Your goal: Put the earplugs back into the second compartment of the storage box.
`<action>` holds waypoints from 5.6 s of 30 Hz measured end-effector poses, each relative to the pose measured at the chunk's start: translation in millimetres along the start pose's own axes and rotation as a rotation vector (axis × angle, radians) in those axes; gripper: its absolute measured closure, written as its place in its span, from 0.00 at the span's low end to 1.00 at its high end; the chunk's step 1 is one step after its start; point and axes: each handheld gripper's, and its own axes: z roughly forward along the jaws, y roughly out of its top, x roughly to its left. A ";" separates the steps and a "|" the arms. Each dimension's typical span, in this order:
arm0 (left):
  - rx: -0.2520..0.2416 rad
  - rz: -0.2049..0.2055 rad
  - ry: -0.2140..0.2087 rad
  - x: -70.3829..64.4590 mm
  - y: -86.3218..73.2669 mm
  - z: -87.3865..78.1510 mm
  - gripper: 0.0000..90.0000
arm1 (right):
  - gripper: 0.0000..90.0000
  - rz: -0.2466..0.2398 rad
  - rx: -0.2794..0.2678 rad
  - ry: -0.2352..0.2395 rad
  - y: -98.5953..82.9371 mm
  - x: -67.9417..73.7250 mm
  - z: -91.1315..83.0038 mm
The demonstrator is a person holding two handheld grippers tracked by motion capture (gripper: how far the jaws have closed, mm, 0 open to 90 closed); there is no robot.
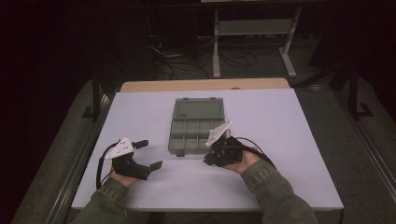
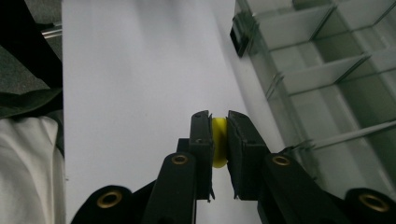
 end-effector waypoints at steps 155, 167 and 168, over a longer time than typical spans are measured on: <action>0.007 0.008 -0.013 -0.9 -0.1 1.3 0.00 | 0.00 0.079 0.004 -0.051 -9.3 -15.4 15.8; 0.009 0.008 -0.015 -1.0 -0.1 1.4 0.00 | 0.00 0.079 -0.002 -0.083 -22.4 -8.6 15.0; 0.008 0.008 -0.016 -1.1 -0.1 1.5 0.00 | 0.02 0.080 -0.008 -0.078 -22.8 -8.4 13.5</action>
